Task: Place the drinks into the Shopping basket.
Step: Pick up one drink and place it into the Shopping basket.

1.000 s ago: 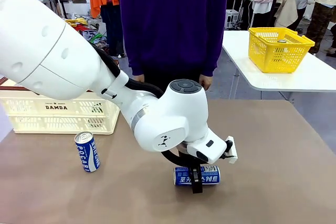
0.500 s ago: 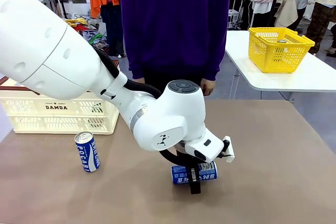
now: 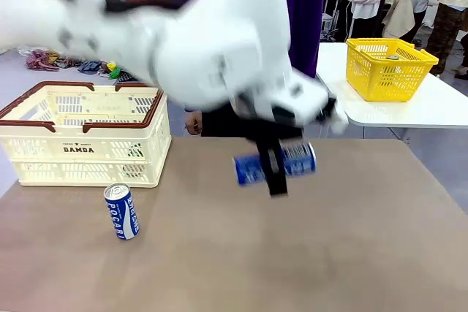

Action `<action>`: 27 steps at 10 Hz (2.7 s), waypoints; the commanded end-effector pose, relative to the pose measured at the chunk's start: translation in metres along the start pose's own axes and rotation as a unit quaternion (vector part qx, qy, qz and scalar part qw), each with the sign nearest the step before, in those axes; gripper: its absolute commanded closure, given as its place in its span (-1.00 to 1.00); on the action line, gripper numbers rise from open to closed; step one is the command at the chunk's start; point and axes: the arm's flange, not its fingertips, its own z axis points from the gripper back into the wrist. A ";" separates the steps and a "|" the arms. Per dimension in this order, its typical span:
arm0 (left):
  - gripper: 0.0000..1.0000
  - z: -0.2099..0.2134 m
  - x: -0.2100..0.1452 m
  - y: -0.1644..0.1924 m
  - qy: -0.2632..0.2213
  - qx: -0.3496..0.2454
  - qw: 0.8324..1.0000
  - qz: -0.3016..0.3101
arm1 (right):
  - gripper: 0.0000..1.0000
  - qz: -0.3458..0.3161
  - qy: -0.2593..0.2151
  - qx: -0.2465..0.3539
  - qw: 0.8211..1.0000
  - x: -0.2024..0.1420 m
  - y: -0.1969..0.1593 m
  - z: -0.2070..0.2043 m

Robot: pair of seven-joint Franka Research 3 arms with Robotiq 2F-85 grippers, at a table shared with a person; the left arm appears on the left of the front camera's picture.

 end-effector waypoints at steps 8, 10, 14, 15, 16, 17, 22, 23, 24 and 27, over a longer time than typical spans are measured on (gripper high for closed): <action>1.00 0.080 -0.060 0.019 0.044 0.009 0.998 0.038 | -1.00 -0.006 0.000 0.005 1.000 -0.001 0.006 0.000; 1.00 0.075 -0.063 0.049 0.054 0.030 0.994 0.093 | -1.00 -0.006 0.000 0.005 1.000 -0.001 0.006 0.000; 1.00 0.123 -0.133 0.265 -0.012 0.093 0.897 0.432 | -1.00 -0.006 0.000 0.005 1.000 -0.001 0.006 0.000; 1.00 0.128 -0.165 0.302 -0.004 0.110 0.861 0.496 | -1.00 -0.006 0.000 0.005 1.000 -0.001 0.006 0.000; 1.00 0.132 -0.198 0.320 0.028 0.136 0.833 0.536 | -1.00 -0.006 0.000 0.005 1.000 -0.001 0.006 0.000; 1.00 0.136 -0.232 0.322 0.042 0.148 0.805 0.572 | -1.00 -0.006 0.000 0.005 1.000 -0.001 0.006 0.000; 1.00 0.117 -0.363 0.295 0.038 0.193 0.745 0.637 | -1.00 -0.006 0.000 0.005 1.000 -0.001 0.006 0.000; 1.00 0.124 -0.356 0.292 -0.043 0.129 0.770 0.624 | -1.00 -0.006 0.000 0.005 1.000 -0.001 0.006 0.000; 1.00 0.127 -0.358 0.312 0.062 0.179 0.740 0.645 | -1.00 -0.006 0.000 0.005 1.000 -0.001 0.006 0.000; 1.00 0.117 -0.362 0.307 0.038 0.165 0.747 0.643 | -1.00 -0.006 0.000 0.005 1.000 -0.001 0.006 0.000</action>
